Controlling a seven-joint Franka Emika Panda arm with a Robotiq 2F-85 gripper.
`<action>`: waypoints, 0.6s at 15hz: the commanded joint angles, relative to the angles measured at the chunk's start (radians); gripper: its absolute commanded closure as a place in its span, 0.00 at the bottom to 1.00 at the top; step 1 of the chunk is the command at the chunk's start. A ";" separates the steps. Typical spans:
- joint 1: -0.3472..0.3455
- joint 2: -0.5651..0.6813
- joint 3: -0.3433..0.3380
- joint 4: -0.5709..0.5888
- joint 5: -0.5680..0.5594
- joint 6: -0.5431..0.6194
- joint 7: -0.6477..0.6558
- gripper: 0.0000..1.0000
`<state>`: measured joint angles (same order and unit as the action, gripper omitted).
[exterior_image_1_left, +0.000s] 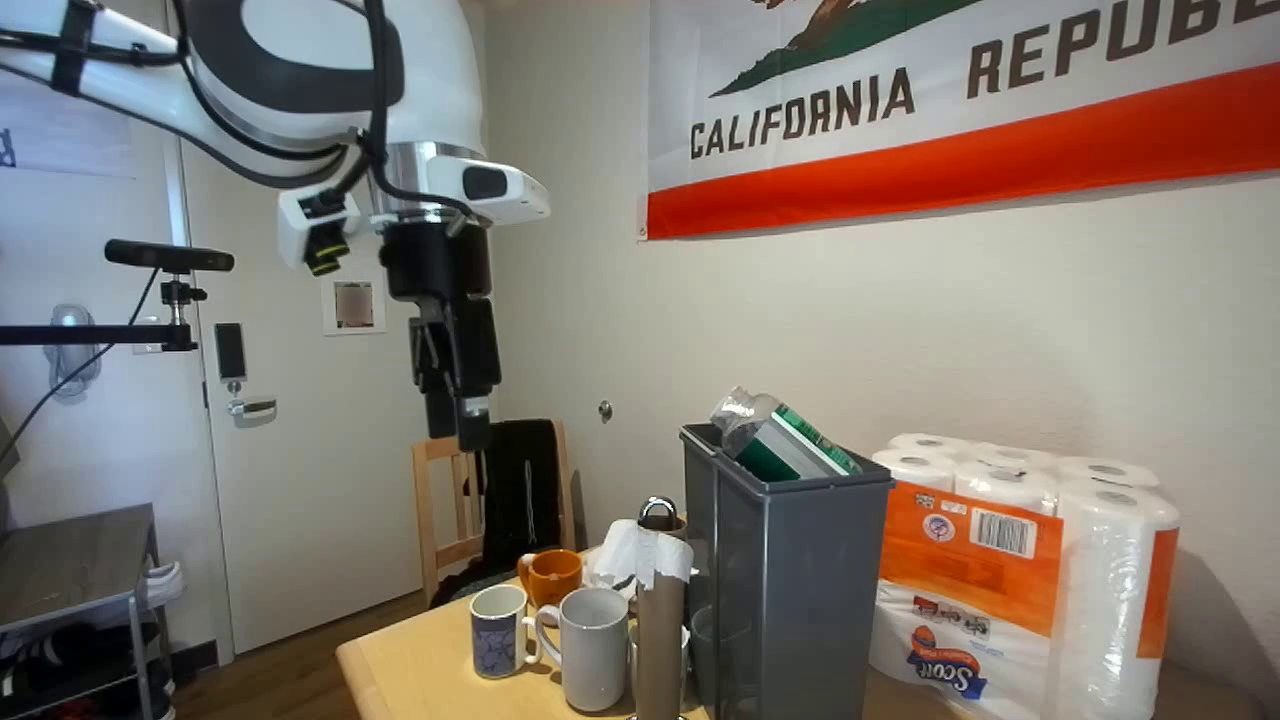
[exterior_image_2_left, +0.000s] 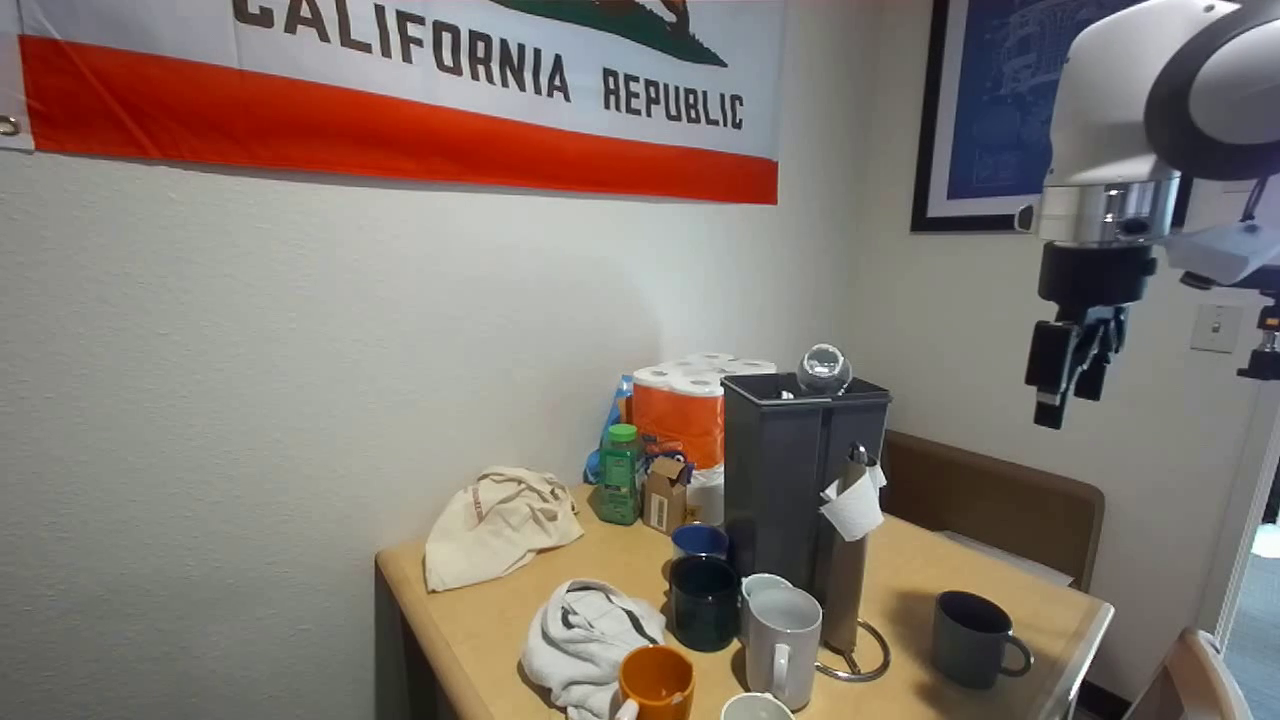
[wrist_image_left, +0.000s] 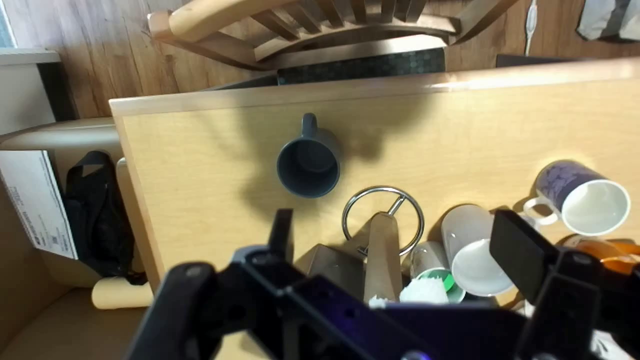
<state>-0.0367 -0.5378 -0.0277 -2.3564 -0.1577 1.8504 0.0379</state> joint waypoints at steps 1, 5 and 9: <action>-0.042 0.102 0.032 0.007 -0.032 0.139 0.141 0.00; -0.076 0.210 0.053 0.011 -0.104 0.300 0.295 0.00; -0.102 0.297 0.063 0.017 -0.186 0.425 0.456 0.00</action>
<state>-0.1084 -0.2961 0.0124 -2.3556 -0.2913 2.2106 0.3848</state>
